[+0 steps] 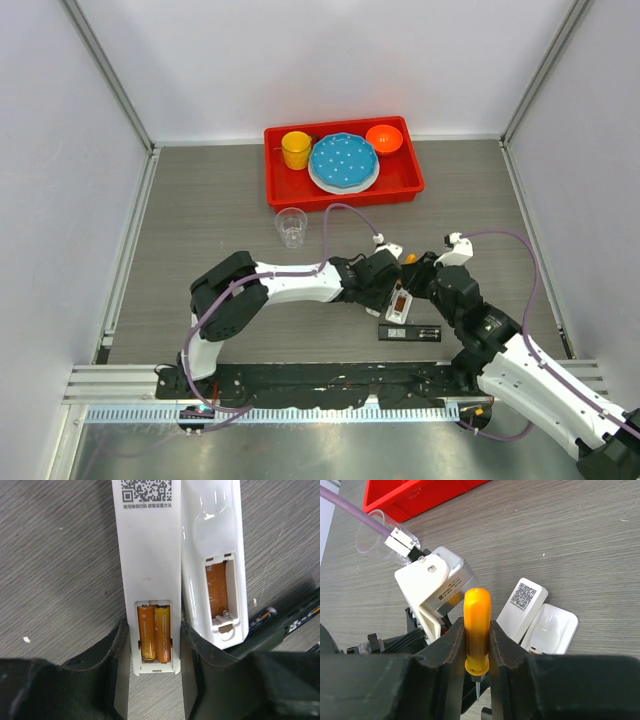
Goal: Unload the batteries from the remote control
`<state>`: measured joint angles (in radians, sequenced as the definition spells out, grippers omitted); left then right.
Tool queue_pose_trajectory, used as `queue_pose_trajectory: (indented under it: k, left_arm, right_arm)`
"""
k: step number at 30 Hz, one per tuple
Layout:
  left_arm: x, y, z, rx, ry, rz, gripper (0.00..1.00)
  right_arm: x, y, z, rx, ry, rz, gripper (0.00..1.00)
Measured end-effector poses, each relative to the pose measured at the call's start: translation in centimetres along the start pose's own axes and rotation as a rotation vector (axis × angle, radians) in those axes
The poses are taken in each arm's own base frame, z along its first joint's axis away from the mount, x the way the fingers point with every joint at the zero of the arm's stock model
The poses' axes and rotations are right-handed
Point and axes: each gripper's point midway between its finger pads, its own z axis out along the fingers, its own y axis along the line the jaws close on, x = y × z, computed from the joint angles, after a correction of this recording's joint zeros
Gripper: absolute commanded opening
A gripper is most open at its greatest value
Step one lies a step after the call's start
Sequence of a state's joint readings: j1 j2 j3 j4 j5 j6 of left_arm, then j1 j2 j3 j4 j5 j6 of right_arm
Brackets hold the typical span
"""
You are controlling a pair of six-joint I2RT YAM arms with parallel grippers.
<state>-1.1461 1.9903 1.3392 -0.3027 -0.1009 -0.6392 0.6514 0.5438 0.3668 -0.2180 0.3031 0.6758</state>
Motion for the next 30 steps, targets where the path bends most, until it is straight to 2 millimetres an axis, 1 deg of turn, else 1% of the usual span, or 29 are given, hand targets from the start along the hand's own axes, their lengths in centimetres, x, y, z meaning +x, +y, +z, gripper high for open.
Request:
queue_pose_trajectory:
  k: [3, 7, 11, 12, 14, 15, 17, 18, 20, 21, 23, 24, 27, 30]
  left_arm:
    - [0.3, 0.5, -0.3, -0.017, 0.001, 0.029, 0.04]
    - [1.3, 2.1, -1.3, -0.062, 0.019, 0.08, 0.07]
    - [2.3, 4.5, -2.7, -0.108, 0.041, 0.134, 0.13]
    - [2.5, 5.1, -3.1, -0.116, 0.047, 0.148, 0.16]
    - [2.8, 6.2, -3.7, -0.13, 0.055, 0.175, 0.2]
    - [3.0, 6.8, -4.0, -0.137, 0.061, 0.191, 0.26]
    - [3.4, 7.7, -4.3, -0.145, 0.072, 0.233, 0.32]
    - [3.6, 8.0, -4.3, -0.148, 0.078, 0.245, 0.37]
    - [3.8, 8.6, -4.4, -0.149, 0.093, 0.285, 0.41]
    - [4.0, 8.7, -4.4, -0.144, 0.1, 0.306, 0.46]
    - [4.2, 8.8, -4.5, -0.133, 0.107, 0.343, 0.56]
    - [4.3, 8.7, -4.5, -0.122, 0.111, 0.361, 0.68]
    - [4.2, 8.6, -4.6, -0.106, 0.112, 0.399, 0.82]
    - [4.1, 8.7, -4.7, -0.104, 0.108, 0.415, 0.84]
  right_arm:
    - [0.1, -0.1, 0.1, 0.004, 0.006, -0.002, 0.01]
    - [0.4, -0.2, 0.3, 0.011, 0.015, -0.006, 0.01]
    - [0.6, -0.2, 0.5, 0.016, 0.023, -0.009, 0.01]
    - [0.6, -0.2, 0.5, 0.015, 0.023, -0.008, 0.01]
    - [0.5, 0.0, 0.6, 0.009, 0.021, -0.006, 0.01]
    - [0.5, 0.1, 0.6, 0.005, 0.019, -0.005, 0.01]
    - [0.5, 0.2, 0.8, 0.003, 0.022, -0.004, 0.01]
    - [0.6, 0.2, 0.8, 0.002, 0.024, -0.004, 0.01]
    - [0.7, 0.2, 1.0, 0.002, 0.03, -0.005, 0.01]
    - [0.8, 0.3, 1.1, 0.001, 0.032, -0.005, 0.01]
    - [0.8, 0.4, 1.2, -0.003, 0.035, -0.004, 0.01]
    - [0.9, 0.4, 1.2, -0.004, 0.037, -0.004, 0.01]
    - [0.9, 0.7, 1.4, -0.012, 0.041, -0.003, 0.01]
    - [1.0, 0.8, 1.5, -0.017, 0.045, -0.003, 0.01]
